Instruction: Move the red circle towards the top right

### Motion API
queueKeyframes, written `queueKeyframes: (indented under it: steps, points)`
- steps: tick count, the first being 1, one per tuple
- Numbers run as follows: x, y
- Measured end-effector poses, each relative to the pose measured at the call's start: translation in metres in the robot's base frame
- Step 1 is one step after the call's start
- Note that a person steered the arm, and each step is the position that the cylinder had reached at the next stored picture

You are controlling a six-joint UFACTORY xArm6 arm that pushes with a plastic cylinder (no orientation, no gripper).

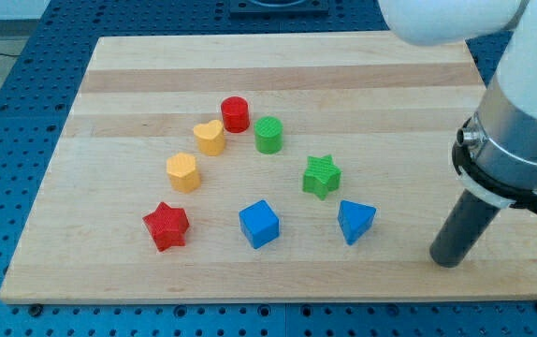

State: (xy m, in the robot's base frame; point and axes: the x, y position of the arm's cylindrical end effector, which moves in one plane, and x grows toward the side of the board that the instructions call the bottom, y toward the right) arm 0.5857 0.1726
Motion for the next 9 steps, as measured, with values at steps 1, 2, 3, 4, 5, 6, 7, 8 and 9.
queueKeyframes:
  steps: [1,2,3,4,5,6,7,8,9]
  points:
    - [-0.001,-0.005]
    - [-0.011,-0.018]
    - [-0.031,-0.03]
    - [-0.042,-0.035]
    - [-0.062,-0.035]
    - [-0.113,-0.042]
    - [-0.168,-0.093]
    - [-0.205,-0.137]
    - [-0.213,-0.138]
